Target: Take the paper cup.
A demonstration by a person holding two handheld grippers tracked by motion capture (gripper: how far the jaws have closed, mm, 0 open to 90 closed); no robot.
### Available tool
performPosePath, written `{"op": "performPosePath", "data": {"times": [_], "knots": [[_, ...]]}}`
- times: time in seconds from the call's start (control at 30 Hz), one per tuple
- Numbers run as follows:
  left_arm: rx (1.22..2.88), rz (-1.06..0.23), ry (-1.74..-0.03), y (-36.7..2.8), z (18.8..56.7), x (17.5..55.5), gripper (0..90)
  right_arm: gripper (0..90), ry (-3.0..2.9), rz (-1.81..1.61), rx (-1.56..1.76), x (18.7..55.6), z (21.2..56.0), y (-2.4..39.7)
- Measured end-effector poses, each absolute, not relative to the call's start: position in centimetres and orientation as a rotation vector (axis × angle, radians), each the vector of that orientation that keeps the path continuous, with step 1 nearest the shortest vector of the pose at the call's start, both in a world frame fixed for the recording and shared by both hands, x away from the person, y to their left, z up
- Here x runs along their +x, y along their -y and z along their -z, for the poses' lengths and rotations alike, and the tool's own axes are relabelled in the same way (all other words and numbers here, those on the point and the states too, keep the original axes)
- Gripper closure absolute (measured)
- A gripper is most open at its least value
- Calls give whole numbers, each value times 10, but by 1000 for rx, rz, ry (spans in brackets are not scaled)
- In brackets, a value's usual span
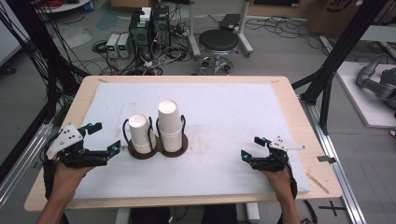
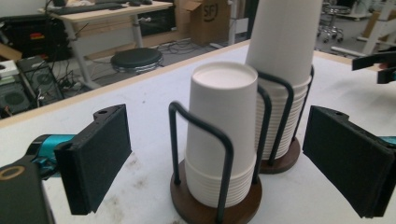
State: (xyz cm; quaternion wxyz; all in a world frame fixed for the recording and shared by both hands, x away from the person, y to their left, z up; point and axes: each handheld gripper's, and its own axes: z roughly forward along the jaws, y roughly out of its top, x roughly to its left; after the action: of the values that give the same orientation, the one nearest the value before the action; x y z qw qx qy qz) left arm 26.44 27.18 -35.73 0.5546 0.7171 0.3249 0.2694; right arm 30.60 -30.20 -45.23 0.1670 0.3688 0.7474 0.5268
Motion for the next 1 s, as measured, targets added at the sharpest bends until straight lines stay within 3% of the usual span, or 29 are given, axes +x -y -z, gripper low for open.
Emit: {"op": "performPosePath", "data": {"times": [1.0], "knots": [[1864,-486,-534,-245,289,297,76,131,-2118,-1503,1053,305,452,302]]}}
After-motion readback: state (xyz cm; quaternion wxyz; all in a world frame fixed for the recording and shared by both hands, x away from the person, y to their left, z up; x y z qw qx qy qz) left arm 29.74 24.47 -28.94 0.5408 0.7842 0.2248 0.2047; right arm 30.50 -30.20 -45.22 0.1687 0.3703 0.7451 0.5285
